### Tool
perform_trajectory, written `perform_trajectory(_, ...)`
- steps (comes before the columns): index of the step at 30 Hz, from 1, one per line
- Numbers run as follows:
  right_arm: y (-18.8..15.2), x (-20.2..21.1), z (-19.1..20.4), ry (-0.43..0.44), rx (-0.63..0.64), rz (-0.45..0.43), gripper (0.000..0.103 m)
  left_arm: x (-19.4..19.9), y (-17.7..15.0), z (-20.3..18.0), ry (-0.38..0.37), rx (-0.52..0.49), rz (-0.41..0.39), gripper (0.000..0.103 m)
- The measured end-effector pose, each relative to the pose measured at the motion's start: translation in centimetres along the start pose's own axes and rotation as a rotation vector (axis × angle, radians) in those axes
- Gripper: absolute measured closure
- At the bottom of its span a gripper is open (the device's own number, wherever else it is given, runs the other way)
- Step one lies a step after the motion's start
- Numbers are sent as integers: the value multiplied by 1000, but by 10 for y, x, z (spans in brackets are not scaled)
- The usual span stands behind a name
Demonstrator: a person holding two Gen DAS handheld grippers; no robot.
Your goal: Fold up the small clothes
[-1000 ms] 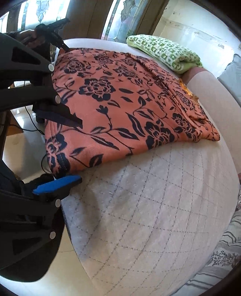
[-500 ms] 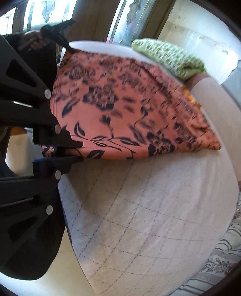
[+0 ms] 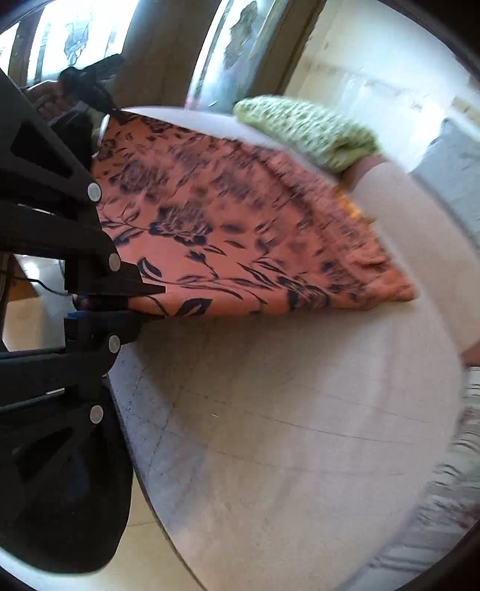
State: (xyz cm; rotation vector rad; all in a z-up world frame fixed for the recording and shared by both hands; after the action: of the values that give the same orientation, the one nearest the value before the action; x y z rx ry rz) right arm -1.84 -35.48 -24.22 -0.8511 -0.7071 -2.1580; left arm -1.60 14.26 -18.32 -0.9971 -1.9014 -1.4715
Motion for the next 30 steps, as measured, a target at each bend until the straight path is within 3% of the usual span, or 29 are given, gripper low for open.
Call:
perform_trajectory(5,-14,-43,-38,-45,-110,102,98,-56,-36,30,44,76,192,96)
perform_trajectory(8,-15,-37,-19,15,-87,93,94,-51,-26,18,53,25,155,95)
perform_trajectory(10,-10,-34,-16,9,-66,82,92,-54,-24,14,53,-8,156,95)
perform_trajectory(11,-7,-33,-17,1,-64,78,91,-56,-24,14,57,-14,163,89)
perform_trajectory(12,-7,-32,-19,-8,-67,75,81,-57,-24,15,63,-4,162,85)
perform_trajectory(14,-4,-28,-22,-23,-62,62,53,-58,-26,20,63,29,158,51)
perform_trajectory(15,-2,-27,-22,-36,-60,55,23,-56,-26,21,63,47,153,47)
perform_trajectory(18,2,-36,-22,-64,-48,54,19,-59,-25,20,50,52,141,44)
perform_trajectory(20,0,-50,-29,-89,-52,107,22,-66,-29,19,58,37,174,45)
perform_trajectory(21,-3,-58,-31,-111,-53,136,29,-66,-30,20,62,34,178,49)
perform_trajectory(22,-4,-60,-30,-115,-45,148,52,-69,-28,16,60,26,179,81)
perform_trajectory(23,-7,-60,-27,-100,-43,164,72,-71,-27,14,47,13,193,97)
perform_trajectory(24,-8,-60,-26,-89,-42,175,97,-70,-27,13,27,17,196,97)
perform_trajectory(26,-9,-53,-19,-63,-30,187,97,-61,-21,10,16,17,167,97)
perform_trajectory(30,1,-24,6,77,-53,167,98,-35,4,4,-19,9,103,97)
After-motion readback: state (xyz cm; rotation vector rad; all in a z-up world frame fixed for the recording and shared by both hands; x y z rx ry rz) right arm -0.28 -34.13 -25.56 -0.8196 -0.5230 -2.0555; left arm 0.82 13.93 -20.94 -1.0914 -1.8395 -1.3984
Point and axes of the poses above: each gripper's, at about its wrist camera, not at the fingertips, and x roughly against the way its jaws point, z to its left, y to its top, the point moved 9 cm from there along -x, roughly the way its jaws point, and after that the axes turned 12 degrees about -x, right-handed, at the moved point
